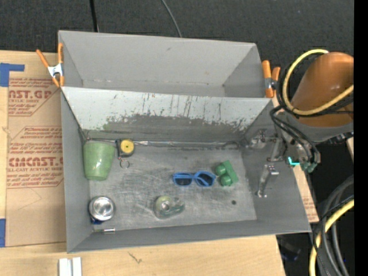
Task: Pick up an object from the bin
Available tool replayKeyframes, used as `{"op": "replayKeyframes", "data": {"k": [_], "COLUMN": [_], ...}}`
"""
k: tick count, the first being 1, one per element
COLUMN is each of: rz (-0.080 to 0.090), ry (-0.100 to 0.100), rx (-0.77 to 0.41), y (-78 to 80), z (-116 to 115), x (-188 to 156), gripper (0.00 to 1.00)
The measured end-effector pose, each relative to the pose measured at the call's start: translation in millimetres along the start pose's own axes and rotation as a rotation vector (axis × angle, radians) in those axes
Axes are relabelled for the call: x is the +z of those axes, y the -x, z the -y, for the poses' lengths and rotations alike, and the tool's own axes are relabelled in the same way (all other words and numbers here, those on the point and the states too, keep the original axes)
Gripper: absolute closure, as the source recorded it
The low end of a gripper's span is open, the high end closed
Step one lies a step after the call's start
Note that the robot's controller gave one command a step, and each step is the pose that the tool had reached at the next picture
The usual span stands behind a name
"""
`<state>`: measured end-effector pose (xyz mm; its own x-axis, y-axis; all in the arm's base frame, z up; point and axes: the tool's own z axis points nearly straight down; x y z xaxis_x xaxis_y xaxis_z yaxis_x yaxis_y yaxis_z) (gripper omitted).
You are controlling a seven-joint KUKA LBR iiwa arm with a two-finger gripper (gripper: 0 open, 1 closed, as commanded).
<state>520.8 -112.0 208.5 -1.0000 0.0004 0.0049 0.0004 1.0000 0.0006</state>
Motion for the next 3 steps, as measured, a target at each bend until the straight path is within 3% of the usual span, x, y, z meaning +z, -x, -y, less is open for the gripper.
{"op": "replayKeyframes", "data": {"k": [1, 2, 3], "rz": [0.002, 0.006, 0.006], "ry": [0.001, -0.001, -0.001], "rx": [-0.281, -0.281, -0.281], "y": [37.1, 38.2, 38.2], "z": [-32.8, -32.1, -32.2], "x": [118.8, 116.1, 116.1], "gripper": [0.0, 1.0, 0.0]}}
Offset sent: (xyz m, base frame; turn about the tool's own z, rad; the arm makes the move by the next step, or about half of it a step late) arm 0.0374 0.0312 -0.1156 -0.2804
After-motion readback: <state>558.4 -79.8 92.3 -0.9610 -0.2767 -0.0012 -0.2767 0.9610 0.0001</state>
